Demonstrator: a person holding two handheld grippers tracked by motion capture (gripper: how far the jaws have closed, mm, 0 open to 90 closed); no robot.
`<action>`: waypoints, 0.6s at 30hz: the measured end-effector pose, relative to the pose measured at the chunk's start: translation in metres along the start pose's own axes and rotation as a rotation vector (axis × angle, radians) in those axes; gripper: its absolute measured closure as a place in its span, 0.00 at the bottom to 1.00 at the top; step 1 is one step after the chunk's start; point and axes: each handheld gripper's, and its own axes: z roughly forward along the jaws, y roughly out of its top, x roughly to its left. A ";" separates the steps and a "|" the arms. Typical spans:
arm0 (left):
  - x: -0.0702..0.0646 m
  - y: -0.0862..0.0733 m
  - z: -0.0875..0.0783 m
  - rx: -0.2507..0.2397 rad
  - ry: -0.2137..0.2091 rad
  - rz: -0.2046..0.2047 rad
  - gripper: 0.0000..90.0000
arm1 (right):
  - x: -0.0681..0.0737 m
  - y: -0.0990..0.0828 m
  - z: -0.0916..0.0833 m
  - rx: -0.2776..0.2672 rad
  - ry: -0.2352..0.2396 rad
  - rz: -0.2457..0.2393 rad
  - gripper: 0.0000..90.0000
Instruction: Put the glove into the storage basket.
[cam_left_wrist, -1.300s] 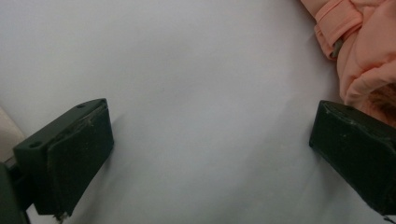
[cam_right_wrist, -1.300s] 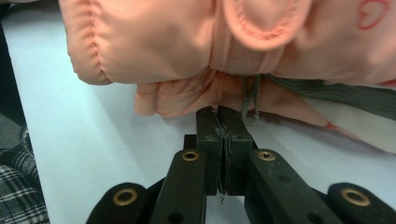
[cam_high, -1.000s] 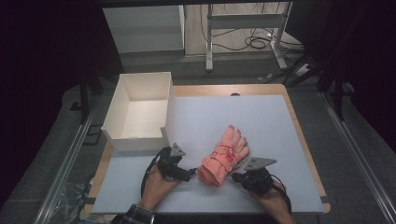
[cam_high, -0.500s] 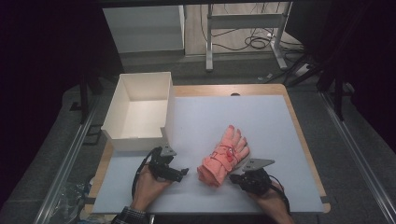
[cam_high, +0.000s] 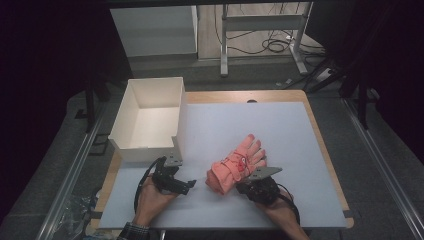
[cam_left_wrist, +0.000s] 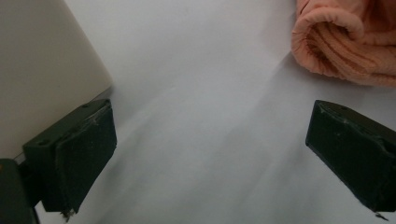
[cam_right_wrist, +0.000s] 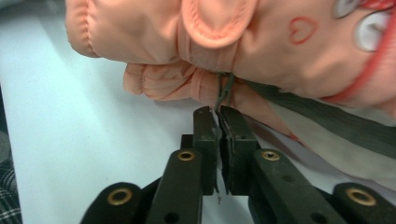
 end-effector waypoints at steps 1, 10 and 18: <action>-0.001 0.001 -0.001 -0.001 -0.003 0.002 0.02 | 0.000 0.000 -0.002 -0.002 -0.004 0.000 0.92; -0.010 0.004 -0.008 0.003 -0.047 0.026 0.01 | -0.018 -0.013 -0.024 -0.008 -0.078 0.031 0.83; -0.032 0.013 -0.015 0.008 -0.110 0.076 0.00 | -0.045 -0.026 -0.044 -0.018 -0.192 0.081 0.69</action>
